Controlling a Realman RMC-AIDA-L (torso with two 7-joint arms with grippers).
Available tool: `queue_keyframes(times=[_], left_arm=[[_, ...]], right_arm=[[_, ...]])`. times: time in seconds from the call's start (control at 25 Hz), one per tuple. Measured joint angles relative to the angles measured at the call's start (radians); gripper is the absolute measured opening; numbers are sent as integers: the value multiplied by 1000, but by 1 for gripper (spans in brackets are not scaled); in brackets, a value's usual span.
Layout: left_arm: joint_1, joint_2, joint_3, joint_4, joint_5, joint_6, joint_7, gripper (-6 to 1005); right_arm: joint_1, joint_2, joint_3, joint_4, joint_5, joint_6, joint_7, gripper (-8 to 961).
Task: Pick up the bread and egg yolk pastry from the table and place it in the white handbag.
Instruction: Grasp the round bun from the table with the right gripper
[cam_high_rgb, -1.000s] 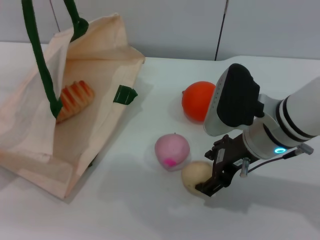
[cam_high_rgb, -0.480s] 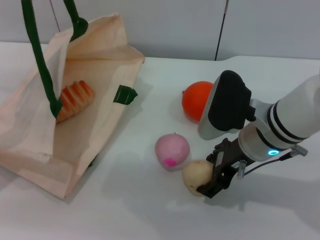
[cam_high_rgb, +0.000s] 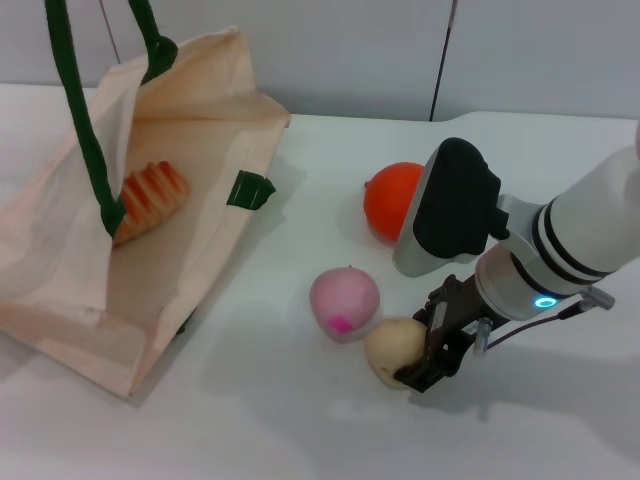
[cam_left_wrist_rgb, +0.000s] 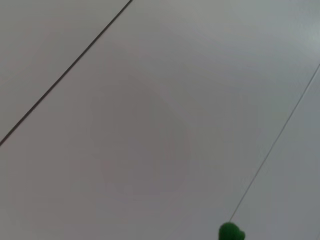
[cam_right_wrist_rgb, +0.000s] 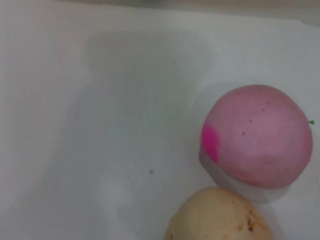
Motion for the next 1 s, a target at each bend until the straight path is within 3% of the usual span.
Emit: queue_keyframes(times=[0.68, 1.0], left_arm=[[2, 2, 1, 0, 13, -3, -9, 122], [3, 3, 2, 0, 16, -5, -12, 122]], right_arm=[[0, -4, -7, 3, 19, -3, -9, 683], [-6, -7, 21, -24, 17, -18, -11, 652]])
